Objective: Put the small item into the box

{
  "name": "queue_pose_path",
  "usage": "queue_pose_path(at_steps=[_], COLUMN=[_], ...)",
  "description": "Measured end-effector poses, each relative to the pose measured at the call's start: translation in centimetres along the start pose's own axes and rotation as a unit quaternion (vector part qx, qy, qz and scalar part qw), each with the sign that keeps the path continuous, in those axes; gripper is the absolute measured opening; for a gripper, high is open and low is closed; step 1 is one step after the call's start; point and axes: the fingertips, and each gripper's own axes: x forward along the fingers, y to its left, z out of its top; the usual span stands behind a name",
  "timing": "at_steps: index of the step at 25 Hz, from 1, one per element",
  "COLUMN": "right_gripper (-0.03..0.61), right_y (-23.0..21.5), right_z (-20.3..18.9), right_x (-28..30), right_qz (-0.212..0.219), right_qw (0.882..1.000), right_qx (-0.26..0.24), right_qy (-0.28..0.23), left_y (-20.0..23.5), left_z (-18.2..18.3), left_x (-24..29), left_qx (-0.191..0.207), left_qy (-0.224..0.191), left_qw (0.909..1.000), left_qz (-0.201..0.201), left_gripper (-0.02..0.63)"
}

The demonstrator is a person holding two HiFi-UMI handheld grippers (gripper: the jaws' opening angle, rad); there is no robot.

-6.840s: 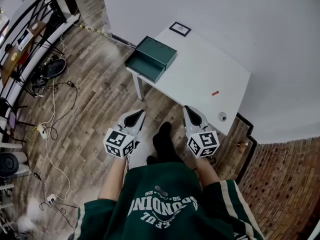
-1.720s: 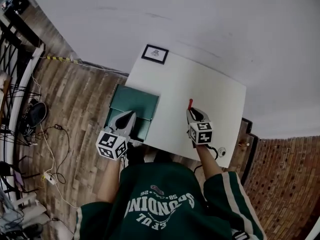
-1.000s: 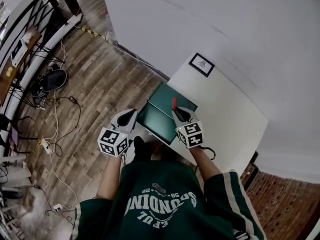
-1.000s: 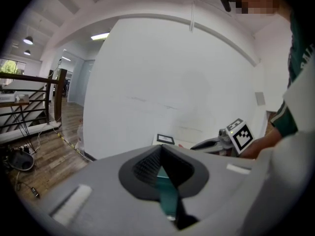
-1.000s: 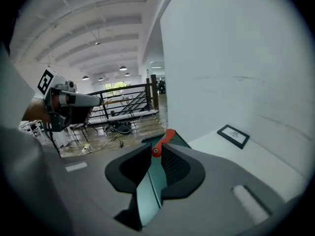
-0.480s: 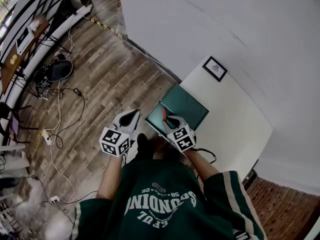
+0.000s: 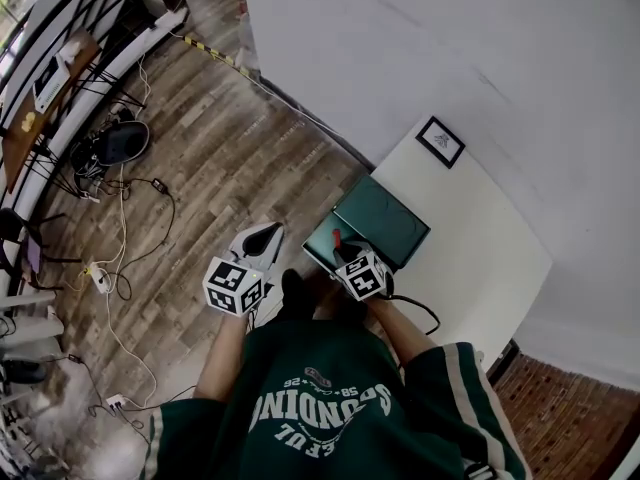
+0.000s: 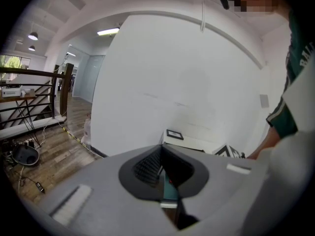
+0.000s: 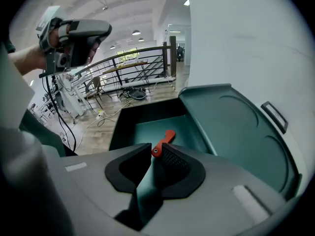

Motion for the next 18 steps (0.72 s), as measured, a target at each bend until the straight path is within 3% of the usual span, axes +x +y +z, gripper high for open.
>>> queue_pose_path(at_steps=[11,18], right_gripper=[0.072,0.084], right_y=[0.3,0.6], right_z=[-0.6,1.6], right_x=[1.0,-2.1], right_qz=[0.004,-0.006], right_qw=[0.999,0.996], right_qx=[0.043,0.068], right_qy=[0.024,-0.051], left_y=[0.8,0.1], left_z=[0.7,1.5], left_x=[1.3,2.6], left_qx=[0.015,0.029], left_qy=[0.015,0.014], left_qw=[0.9992,0.9977], left_qz=[-0.034,-0.059], left_gripper=[0.051,0.052])
